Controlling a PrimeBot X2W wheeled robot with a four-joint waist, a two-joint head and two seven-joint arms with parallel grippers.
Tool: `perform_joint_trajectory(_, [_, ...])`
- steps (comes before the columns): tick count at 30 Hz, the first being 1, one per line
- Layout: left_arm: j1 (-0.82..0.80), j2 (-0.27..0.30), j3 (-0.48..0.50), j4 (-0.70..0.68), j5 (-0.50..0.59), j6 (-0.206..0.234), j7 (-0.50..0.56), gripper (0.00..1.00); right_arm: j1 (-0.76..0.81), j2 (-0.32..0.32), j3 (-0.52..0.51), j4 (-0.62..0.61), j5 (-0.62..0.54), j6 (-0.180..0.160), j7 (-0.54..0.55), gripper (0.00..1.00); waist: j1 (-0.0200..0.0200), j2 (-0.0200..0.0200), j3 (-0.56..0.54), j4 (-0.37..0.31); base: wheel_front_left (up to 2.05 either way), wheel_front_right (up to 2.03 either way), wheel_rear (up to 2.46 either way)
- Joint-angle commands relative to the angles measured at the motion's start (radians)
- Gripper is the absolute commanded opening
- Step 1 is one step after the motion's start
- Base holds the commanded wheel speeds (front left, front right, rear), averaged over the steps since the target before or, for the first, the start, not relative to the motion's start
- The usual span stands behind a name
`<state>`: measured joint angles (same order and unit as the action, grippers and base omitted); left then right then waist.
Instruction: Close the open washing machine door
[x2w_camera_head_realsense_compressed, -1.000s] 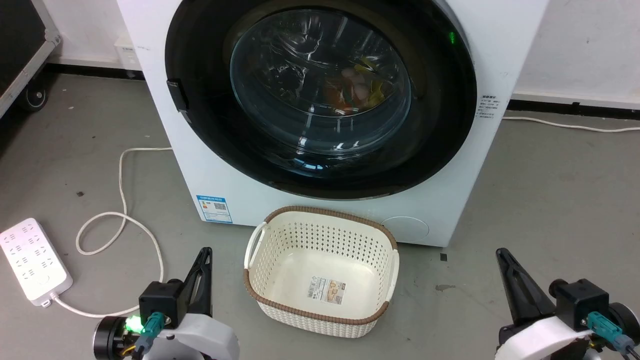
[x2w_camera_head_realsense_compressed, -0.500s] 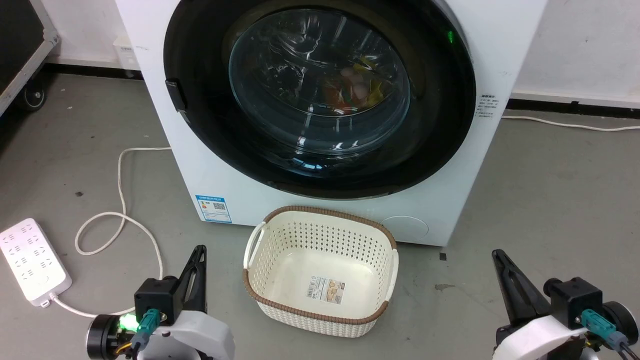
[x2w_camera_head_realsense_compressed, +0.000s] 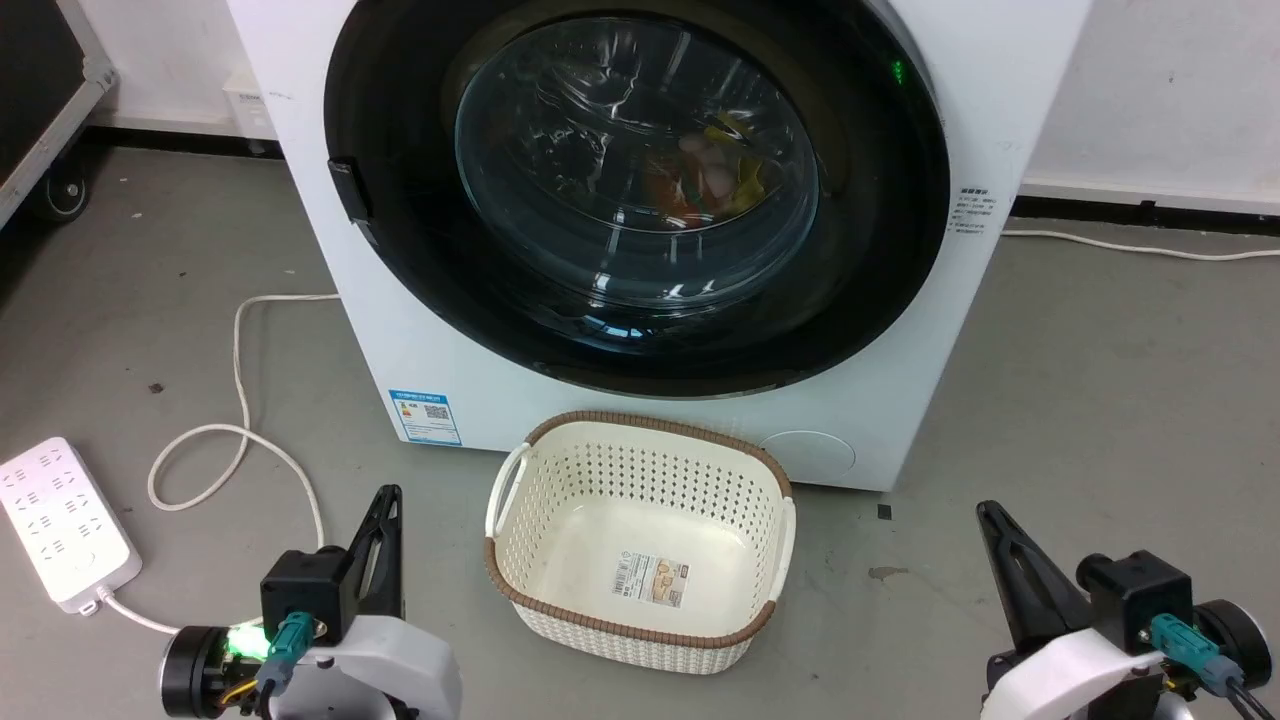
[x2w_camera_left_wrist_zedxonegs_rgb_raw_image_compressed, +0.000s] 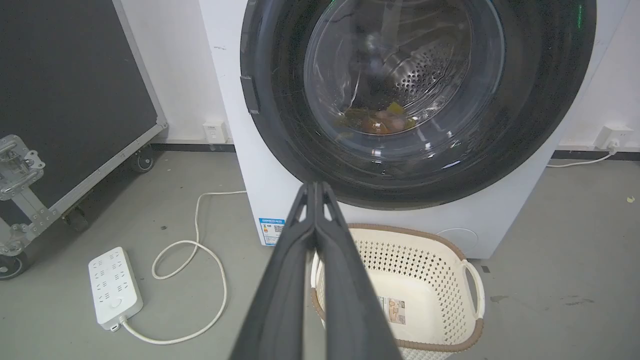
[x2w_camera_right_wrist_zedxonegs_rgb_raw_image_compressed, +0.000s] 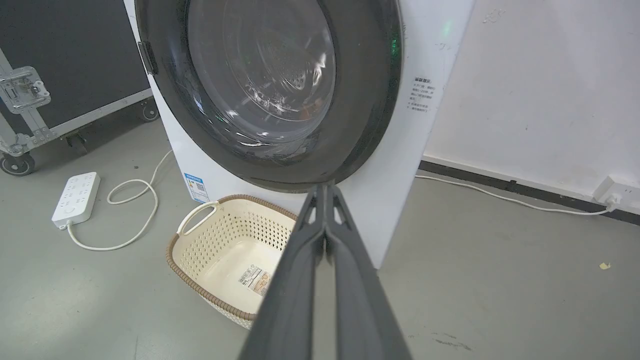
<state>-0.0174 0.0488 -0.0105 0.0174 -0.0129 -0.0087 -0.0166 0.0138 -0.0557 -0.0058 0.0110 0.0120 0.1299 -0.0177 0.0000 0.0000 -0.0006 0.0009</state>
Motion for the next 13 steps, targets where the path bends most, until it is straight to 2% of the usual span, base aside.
perform_joint_trajectory(1, [0.016, 0.001, 0.006, -0.009, 0.008, 0.006, 0.007, 0.00, -0.013, 0.005, 0.003, -0.009, -0.008, 0.001, 0.008, 0.00, 0.0000, 0.0000, 0.000, 0.000, 0.00, 0.00, 0.00])
perform_joint_trajectory(13, [0.017, 0.001, 0.010, -0.017, 0.013, 0.009, 0.017, 0.00, -0.014, 0.005, 0.006, -0.011, -0.012, 0.001, 0.018, 0.00, 0.0000, 0.0000, 0.001, -0.001, 0.00, 0.00, 0.00])
